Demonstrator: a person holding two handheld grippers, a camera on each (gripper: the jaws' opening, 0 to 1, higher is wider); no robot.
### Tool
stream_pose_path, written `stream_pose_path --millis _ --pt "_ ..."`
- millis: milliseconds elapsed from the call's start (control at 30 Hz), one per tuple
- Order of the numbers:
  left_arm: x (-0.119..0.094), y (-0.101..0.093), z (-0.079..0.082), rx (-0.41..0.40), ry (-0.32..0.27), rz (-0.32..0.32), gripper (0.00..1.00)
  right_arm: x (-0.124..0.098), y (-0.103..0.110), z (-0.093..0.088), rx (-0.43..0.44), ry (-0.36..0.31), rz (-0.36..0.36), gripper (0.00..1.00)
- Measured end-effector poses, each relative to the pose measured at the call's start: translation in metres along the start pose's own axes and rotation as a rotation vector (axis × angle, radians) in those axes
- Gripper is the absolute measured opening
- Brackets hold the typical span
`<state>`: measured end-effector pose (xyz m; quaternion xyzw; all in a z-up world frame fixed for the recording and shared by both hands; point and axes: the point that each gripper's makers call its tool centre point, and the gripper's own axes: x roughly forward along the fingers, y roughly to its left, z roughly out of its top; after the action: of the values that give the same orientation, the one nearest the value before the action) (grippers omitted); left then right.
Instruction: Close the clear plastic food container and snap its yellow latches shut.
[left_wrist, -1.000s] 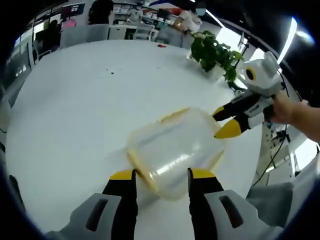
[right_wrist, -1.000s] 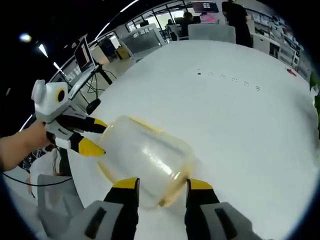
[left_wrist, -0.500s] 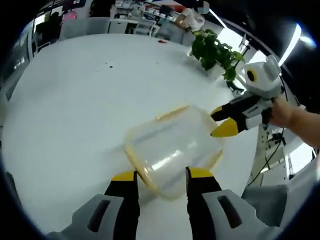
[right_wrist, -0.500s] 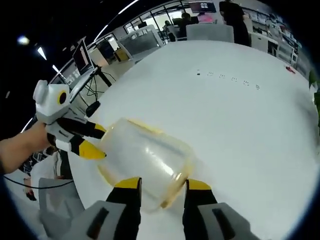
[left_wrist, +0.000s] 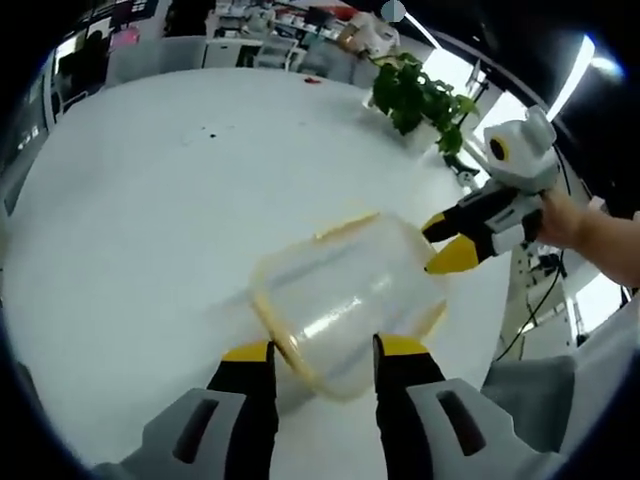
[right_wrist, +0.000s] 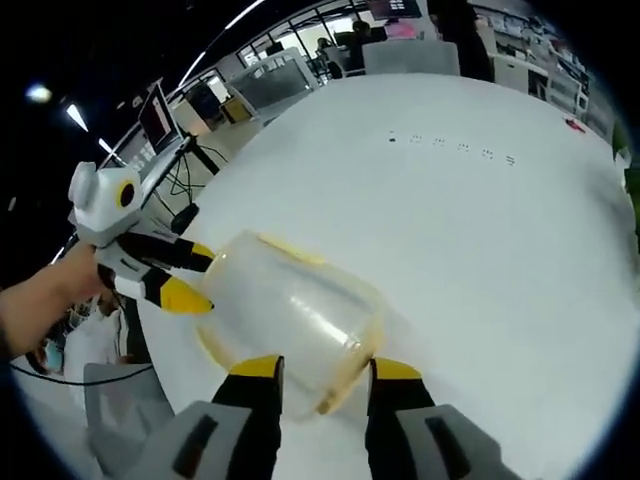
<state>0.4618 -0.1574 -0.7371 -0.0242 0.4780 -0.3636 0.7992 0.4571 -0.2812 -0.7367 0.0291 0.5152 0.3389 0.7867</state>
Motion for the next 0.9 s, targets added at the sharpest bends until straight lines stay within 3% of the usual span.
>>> stream_pose_path --millis 200,267,333,400,767,900 --pt "-0.002 0.003 0.003 0.035 -0.008 0.023 0.38 -0.008 -0.004 0.003 -0.069 -0.02 0.022 0.22" --pt "-0.005 0.002 0.005 0.024 -0.013 0.023 0.4 -0.01 -0.003 0.006 -0.156 -0.017 0.01 0.24" --pt "-0.008 0.0 0.009 0.042 -0.027 0.018 0.41 -0.011 0.001 0.005 -0.188 0.003 0.017 0.27" --pt "-0.01 0.001 0.011 0.055 -0.022 0.018 0.4 -0.012 -0.001 0.009 -0.252 0.004 -0.004 0.24" --pt "-0.018 -0.002 0.006 0.144 0.026 0.012 0.42 -0.014 0.004 0.008 -0.364 0.055 0.02 0.27" --pt "-0.018 -0.008 0.006 0.213 0.04 -0.002 0.5 -0.016 0.002 0.008 -0.418 0.08 0.009 0.29"
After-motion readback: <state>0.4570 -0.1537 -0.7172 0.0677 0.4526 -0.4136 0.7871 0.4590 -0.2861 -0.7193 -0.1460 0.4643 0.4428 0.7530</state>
